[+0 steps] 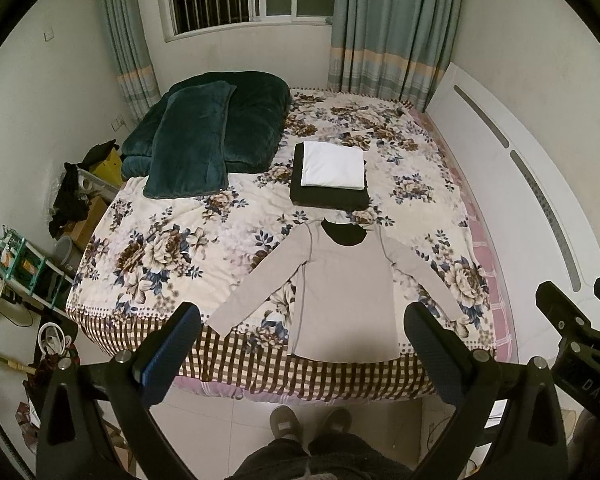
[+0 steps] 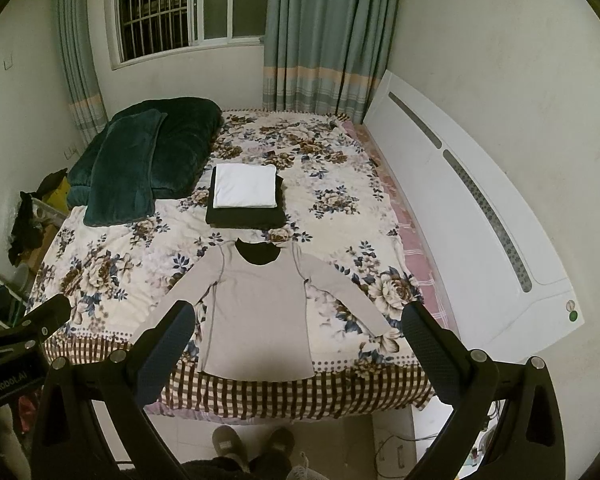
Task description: Fold small clothes
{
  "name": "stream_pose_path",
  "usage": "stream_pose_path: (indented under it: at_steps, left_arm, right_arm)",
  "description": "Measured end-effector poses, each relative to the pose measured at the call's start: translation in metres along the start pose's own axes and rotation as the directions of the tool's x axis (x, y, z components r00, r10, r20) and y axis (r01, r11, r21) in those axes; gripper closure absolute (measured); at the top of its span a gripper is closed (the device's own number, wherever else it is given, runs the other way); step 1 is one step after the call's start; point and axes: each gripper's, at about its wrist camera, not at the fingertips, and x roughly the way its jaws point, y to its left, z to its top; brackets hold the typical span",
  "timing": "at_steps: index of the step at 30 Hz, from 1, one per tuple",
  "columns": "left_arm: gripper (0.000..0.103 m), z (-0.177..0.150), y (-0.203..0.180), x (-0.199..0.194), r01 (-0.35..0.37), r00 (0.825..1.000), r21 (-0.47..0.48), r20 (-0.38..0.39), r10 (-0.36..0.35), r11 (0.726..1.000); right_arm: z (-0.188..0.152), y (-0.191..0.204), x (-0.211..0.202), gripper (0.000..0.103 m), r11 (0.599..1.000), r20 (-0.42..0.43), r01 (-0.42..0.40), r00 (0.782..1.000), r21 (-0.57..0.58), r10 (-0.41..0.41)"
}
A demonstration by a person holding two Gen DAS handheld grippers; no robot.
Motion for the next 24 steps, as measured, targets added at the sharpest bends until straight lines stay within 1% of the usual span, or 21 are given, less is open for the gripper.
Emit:
stream_pose_path:
  at_steps: [6, 20, 24]
  left_arm:
    - [0.000, 0.0058, -0.0009, 0.0001, 0.001, 1.000, 0.000, 0.000, -0.001, 1.000]
    - [0.000, -0.0005, 0.0007, -0.0003, 0.003, 1.000, -0.002, 0.006, -0.003, 1.000]
    - [0.000, 0.0052, -0.0005, -0.0004, 0.007, 1.000, 0.000, 0.005, -0.007, 1.000]
  right_arm:
    - [0.0000, -0.0001, -0.0011, 0.000, 1.000, 0.001, -0.001, 1.000, 0.000, 0.001]
    - [0.0003, 0.0002, 0.0013, 0.000, 1.000, 0.004, -0.003, 1.000, 0.001, 0.003]
    - [-0.0019, -0.0003, 0.0012, 0.000, 1.000, 0.006, -0.004, 1.000, 0.004, 0.004]
